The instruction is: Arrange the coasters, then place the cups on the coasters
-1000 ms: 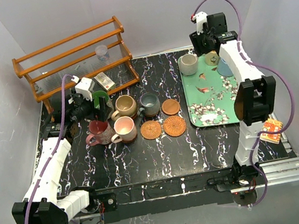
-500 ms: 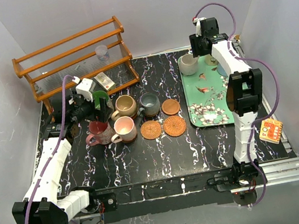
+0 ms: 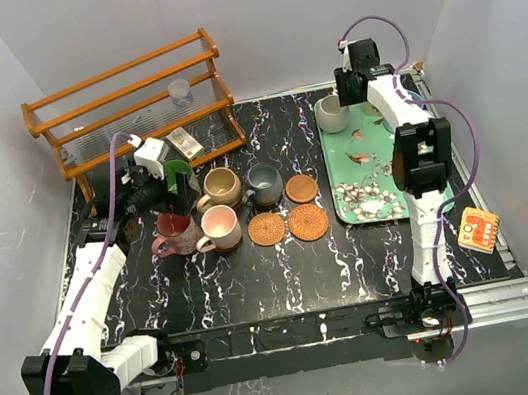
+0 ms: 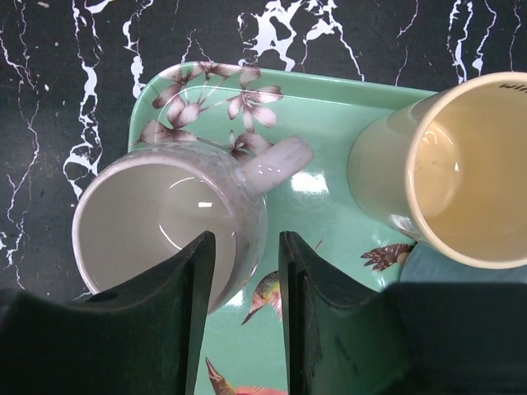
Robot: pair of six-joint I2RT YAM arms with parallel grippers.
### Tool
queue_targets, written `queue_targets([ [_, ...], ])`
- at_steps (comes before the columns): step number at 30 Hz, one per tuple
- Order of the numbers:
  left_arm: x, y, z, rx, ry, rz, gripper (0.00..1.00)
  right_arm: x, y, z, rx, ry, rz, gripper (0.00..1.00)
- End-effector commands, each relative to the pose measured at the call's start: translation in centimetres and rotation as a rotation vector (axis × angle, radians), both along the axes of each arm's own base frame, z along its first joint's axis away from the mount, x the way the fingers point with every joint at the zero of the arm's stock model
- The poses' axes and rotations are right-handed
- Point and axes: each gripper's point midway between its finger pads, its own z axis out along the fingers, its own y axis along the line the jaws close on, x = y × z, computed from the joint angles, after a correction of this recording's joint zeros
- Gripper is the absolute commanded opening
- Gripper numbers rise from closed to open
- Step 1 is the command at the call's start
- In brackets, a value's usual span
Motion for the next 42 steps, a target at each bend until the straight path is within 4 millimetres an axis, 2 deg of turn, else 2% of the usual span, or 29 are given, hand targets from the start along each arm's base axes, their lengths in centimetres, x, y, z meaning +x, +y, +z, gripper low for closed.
queue_targets([
  [1, -0.1, -0.2, 0.6, -0.009, -0.025, -0.019, 0.92, 1.6, 0.0, 2.2, 0.003, -0.072, -0.013, 0.32],
  [6, -0.1, -0.2, 0.5, -0.009, -0.023, -0.02, 0.92, 1.4, -0.1, 1.7, -0.003, -0.059, -0.007, 0.25],
  [19, -0.2, -0.1, 0.6, -0.008, -0.028, -0.02, 0.92, 1.2, -0.4, 0.6, -0.03, -0.022, 0.003, 0.18],
  [24, -0.2, -0.1, 0.7, -0.007, -0.031, -0.018, 0.92, 0.9, -0.4, 0.9, -0.048, -0.007, 0.021, 0.09],
  [28, -0.2, 0.0, 0.8, -0.007, -0.034, -0.017, 0.93, 0.3, -0.5, 2.4, -0.069, -0.017, 0.05, 0.02],
  [36, -0.3, -0.2, 1.0, -0.013, -0.039, -0.02, 0.92, -3.8, -0.9, 5.4, -0.17, -0.015, 0.194, 0.0],
  [42, -0.4, -0.3, 1.4, -0.023, -0.046, -0.025, 0.93, -9.1, -0.3, 5.8, -0.237, 0.024, 0.413, 0.0],
])
